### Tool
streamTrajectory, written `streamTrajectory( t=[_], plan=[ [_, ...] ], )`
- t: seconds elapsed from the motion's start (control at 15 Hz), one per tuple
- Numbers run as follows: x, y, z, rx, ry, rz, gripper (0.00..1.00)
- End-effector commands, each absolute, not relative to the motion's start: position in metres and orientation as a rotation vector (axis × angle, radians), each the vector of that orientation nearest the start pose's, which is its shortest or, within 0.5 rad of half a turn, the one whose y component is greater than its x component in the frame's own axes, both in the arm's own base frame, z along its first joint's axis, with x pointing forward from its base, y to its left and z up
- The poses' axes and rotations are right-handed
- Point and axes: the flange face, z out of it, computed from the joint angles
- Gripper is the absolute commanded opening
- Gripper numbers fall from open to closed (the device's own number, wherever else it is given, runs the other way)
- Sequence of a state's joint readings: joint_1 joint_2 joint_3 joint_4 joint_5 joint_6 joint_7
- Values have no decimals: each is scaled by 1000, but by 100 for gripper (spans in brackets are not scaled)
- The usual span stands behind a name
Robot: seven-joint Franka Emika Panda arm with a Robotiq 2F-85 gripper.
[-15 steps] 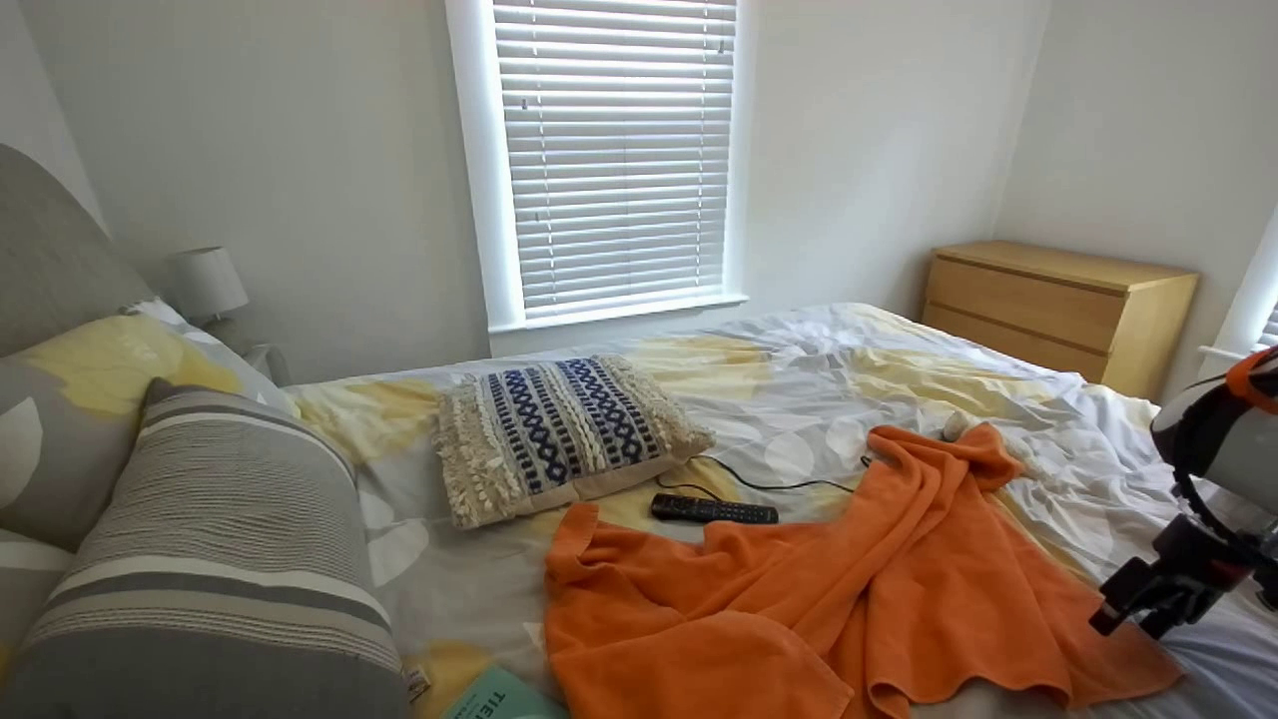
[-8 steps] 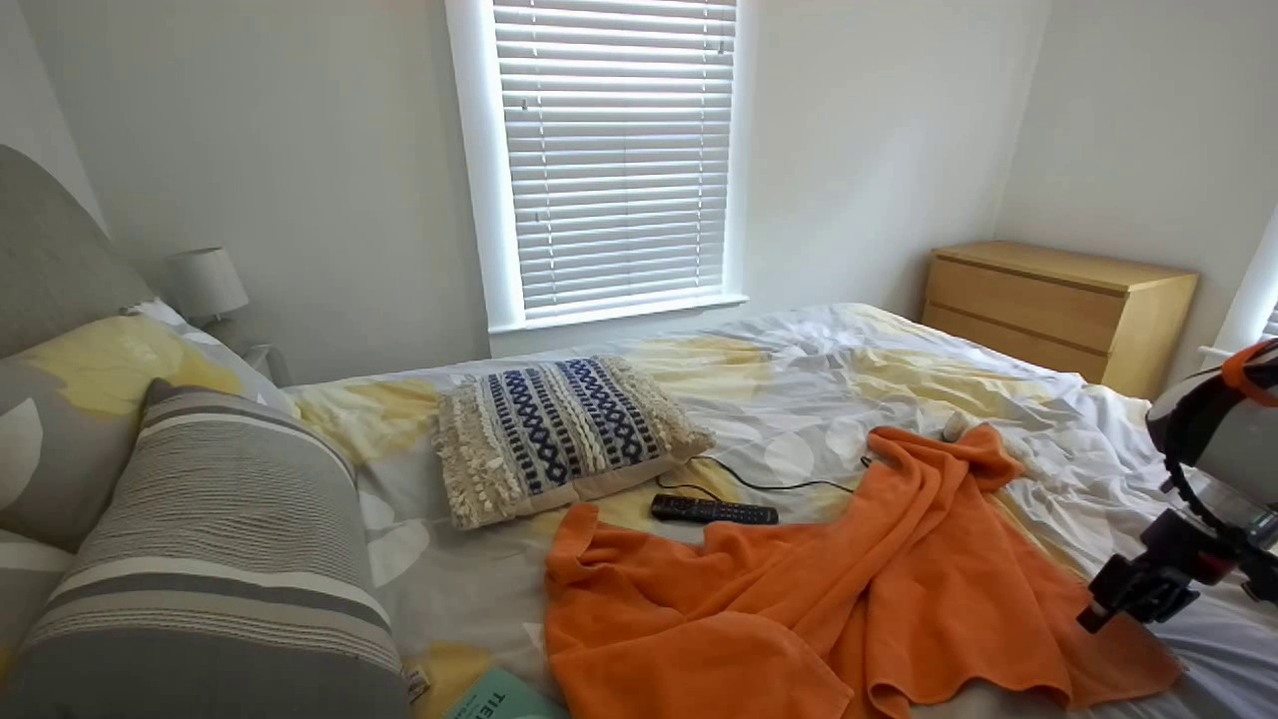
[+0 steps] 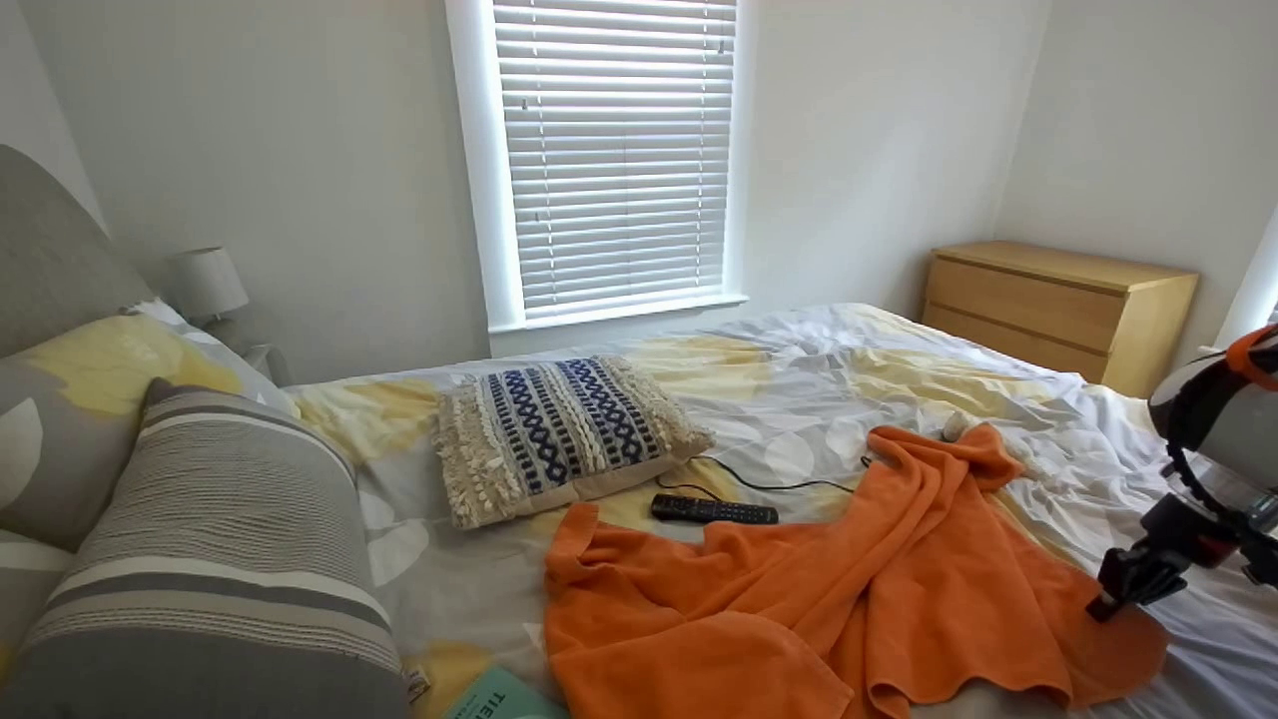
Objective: Fold the towel in half from right to left.
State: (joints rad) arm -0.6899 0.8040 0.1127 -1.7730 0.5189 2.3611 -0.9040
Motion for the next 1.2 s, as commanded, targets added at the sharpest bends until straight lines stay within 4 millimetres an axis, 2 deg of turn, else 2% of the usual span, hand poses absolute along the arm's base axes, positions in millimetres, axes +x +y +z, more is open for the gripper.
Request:
streamTrajectory(
  t=[0.0, 0.2, 0.47, 0.73, 1.0, 1.13],
  plan=[
    [523, -333, 124, -2743, 101, -161, 1],
    [534, -317, 152, -2772, -49, -196, 1],
    [573, -267, 212, -2816, -335, -295, 1],
    [612, -189, 275, -2753, -645, -359, 1],
    [624, -108, 330, -2524, -840, -434, 1],
    [622, -80, 350, -2396, -878, -414, 1]
  ],
)
